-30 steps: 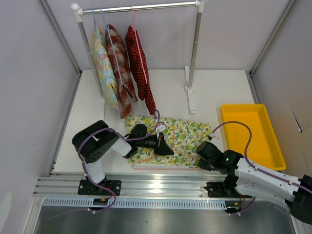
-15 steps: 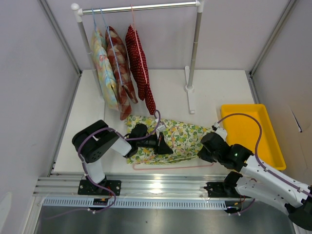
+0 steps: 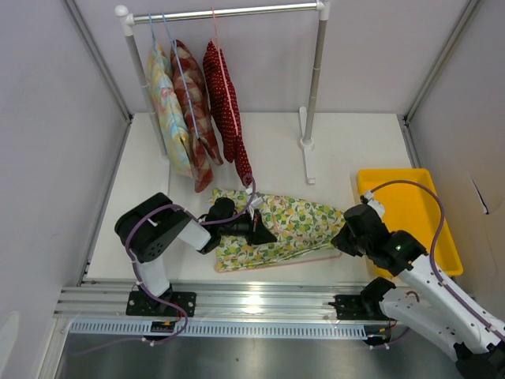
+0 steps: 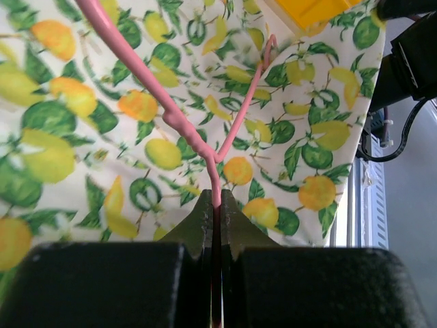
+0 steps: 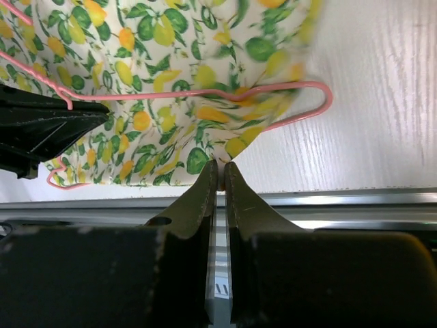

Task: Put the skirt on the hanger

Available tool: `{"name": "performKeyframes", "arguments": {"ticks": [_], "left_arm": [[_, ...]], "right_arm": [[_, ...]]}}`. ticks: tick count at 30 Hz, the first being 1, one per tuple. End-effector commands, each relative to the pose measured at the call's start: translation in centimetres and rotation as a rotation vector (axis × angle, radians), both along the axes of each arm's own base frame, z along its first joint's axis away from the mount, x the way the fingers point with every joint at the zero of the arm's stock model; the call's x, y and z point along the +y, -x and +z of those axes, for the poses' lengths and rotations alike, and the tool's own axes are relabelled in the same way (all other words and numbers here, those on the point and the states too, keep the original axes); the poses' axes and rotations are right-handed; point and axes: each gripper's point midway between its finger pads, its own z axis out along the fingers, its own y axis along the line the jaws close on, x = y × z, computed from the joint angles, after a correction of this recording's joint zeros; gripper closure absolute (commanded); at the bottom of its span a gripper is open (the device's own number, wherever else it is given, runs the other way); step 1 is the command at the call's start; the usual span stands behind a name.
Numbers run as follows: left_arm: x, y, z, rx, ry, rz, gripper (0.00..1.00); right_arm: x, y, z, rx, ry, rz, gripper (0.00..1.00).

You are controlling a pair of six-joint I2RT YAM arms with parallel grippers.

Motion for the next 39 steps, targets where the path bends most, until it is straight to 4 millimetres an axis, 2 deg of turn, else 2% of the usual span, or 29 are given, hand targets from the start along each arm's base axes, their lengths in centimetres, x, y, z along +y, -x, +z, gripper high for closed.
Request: {"name": "performKeyframes", "arguments": {"ticks": [1,5,12,16,24,27,28,29,32,36,37,39], "left_arm": [[0.3,-0.5,0.4,-0.072,0.009,0.005,1.00],[0.6,-0.7,0.2,-0.070,0.003,0.019,1.00],[1.2,-2.4,0.2,-0.085,-0.008,0.072,1.00],[1.3,-3.5,0.3,-0.094,-0.019,0.088,1.00],[0.1,-6.1,2.1,-0.163,-0.031,0.087,1.00],[-0.1,-6.6,2.4,-0.181,-0.036,0.085,1.00],[-0.1,-6.7,2.3,-0.182,-0.039,0.085,1.00],[-0.2,-6.7,2.4,-0.181,-0.038,0.080,1.00],[-0.4,-6.7,2.6,-0.182,-0.033,0.076,1.00],[-0.4,-6.5,2.6,-0.174,-0.026,0.069,1.00],[-0.5,-6.5,2.7,-0.172,-0.023,0.065,1.00],[-0.6,-6.5,2.8,-0.173,-0.020,0.063,1.00]], "right_arm": [[-0.5,-1.0,2.5,-0.056,-0.012,0.004,0.99],[-0.7,-1.5,3.5,-0.068,-0.023,0.006,0.99],[-1.1,-1.4,3.4,-0.065,-0.028,0.005,0.99],[-1.3,-0.9,2.9,-0.046,-0.021,0.007,1.00],[-1.4,0.3,0.9,-0.002,-0.031,0.014,0.98],[-1.4,0.6,0.3,0.013,-0.029,0.020,0.86],[-1.3,0.7,0.1,0.016,-0.028,0.027,0.78],[-1.3,0.6,0.3,0.011,-0.030,0.030,0.59],[-0.8,0.3,0.8,-0.026,-0.024,0.048,0.33],[0.9,-0.2,1.1,-0.063,0.022,0.092,0.25],[2.1,0.3,0.9,-0.069,0.031,0.148,0.25],[3.8,-0.3,-0.3,-0.073,0.078,0.184,0.25]]}}
